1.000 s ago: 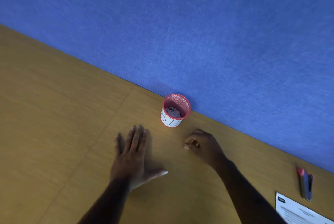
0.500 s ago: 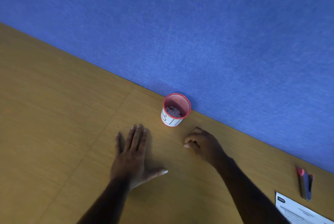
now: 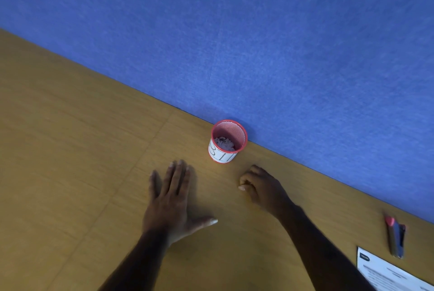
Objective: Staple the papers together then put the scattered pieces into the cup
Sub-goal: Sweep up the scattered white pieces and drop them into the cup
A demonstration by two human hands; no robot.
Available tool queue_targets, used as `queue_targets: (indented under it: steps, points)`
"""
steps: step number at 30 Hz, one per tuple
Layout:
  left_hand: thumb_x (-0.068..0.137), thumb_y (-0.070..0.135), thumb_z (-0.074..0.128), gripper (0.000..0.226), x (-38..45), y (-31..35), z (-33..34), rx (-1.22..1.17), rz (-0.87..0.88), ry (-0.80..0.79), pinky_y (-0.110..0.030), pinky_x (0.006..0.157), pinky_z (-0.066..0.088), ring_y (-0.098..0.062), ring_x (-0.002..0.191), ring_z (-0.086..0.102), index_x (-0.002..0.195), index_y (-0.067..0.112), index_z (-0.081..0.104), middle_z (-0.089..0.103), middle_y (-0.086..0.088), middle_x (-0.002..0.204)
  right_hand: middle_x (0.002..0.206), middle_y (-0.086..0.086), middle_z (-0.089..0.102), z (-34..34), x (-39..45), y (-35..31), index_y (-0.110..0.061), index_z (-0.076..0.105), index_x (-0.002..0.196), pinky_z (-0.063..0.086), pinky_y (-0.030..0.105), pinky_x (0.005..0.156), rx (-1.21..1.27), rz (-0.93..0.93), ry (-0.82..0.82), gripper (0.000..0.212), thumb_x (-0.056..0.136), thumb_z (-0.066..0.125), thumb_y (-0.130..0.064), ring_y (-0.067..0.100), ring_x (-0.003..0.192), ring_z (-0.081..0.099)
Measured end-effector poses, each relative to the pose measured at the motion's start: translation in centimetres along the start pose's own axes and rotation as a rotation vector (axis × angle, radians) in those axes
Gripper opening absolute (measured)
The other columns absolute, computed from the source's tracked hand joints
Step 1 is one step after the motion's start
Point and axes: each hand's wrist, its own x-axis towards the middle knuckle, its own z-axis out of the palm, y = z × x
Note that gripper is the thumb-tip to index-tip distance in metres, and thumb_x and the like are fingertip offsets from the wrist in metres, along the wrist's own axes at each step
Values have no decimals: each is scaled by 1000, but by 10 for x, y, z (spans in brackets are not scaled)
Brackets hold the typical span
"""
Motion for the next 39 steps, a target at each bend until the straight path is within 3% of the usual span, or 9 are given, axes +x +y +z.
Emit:
queue_targets:
  steps: [2, 6, 11, 15, 18, 24, 28, 31, 39]
  points:
    - [58, 105, 35, 140, 1, 0, 0, -6, 1, 6, -66, 120, 9, -27, 156, 7, 158, 8, 19, 12, -10, 168, 96, -7, 57, -1, 1, 2, -17, 65, 91, 43, 19, 69, 82, 17, 0, 6, 89, 67, -23, 4, 81, 50]
    - [59, 104, 35, 139, 0, 0, 0, -5, 8, 10, -66, 120, 10, -28, 155, 9, 157, 7, 21, 14, -11, 168, 84, 0, 58, -8, 3, 2, -10, 65, 83, 39, 9, 65, 350, 91, 154, 5, 86, 69, -13, 10, 74, 54]
    - [59, 104, 35, 138, 0, 0, 1, 0, 5, 14, -66, 120, 9, -28, 155, 9, 157, 7, 21, 14, -11, 168, 81, 4, 63, -22, 8, -7, -10, 66, 81, 43, 13, 65, 506, 93, 257, 7, 84, 72, -9, 13, 73, 57]
    - [59, 105, 34, 139, 0, 0, 1, 2, 4, 5, -66, 120, 9, -28, 155, 8, 158, 7, 20, 13, -11, 168, 84, -5, 68, -22, 4, -1, -16, 74, 87, 49, 20, 66, 284, 20, 60, 10, 79, 80, -19, 8, 74, 62]
    - [59, 105, 35, 140, 0, 0, 1, 3, 4, 4, -66, 120, 8, -28, 156, 8, 158, 7, 19, 12, -11, 168, 92, -7, 69, -17, -3, 4, -21, 74, 93, 47, 21, 74, 79, -26, -46, 11, 84, 73, -27, 8, 84, 62]
    - [58, 104, 35, 139, 0, 0, 1, -3, 0, 6, -65, 121, 7, -27, 156, 6, 158, 8, 18, 11, -10, 169, 104, -5, 70, -12, -4, 8, -21, 72, 100, 51, 27, 88, -62, -123, -41, 17, 94, 59, -30, 12, 102, 61]
    - [58, 103, 38, 139, 1, 0, 0, -5, 5, 13, -66, 120, 9, -28, 155, 8, 158, 7, 20, 13, -11, 168, 98, -3, 71, -13, -6, 5, -20, 73, 96, 54, 27, 82, -103, -158, -8, 26, 93, 52, -35, 15, 95, 65]
    - [58, 103, 39, 140, 1, 0, 0, -4, 4, 13, -66, 120, 9, -28, 155, 9, 157, 7, 20, 14, -11, 168, 95, -1, 73, -14, -6, 2, -17, 75, 93, 57, 30, 78, -126, -187, -7, 20, 90, 58, -29, 18, 91, 68]
    - [59, 104, 37, 139, -1, 1, 0, -3, 12, 19, -67, 119, 11, -30, 155, 13, 157, 6, 21, 15, -12, 168, 104, 1, 75, -11, -4, 0, -16, 75, 102, 53, 31, 86, -167, -180, -18, 24, 94, 55, -28, 19, 99, 67]
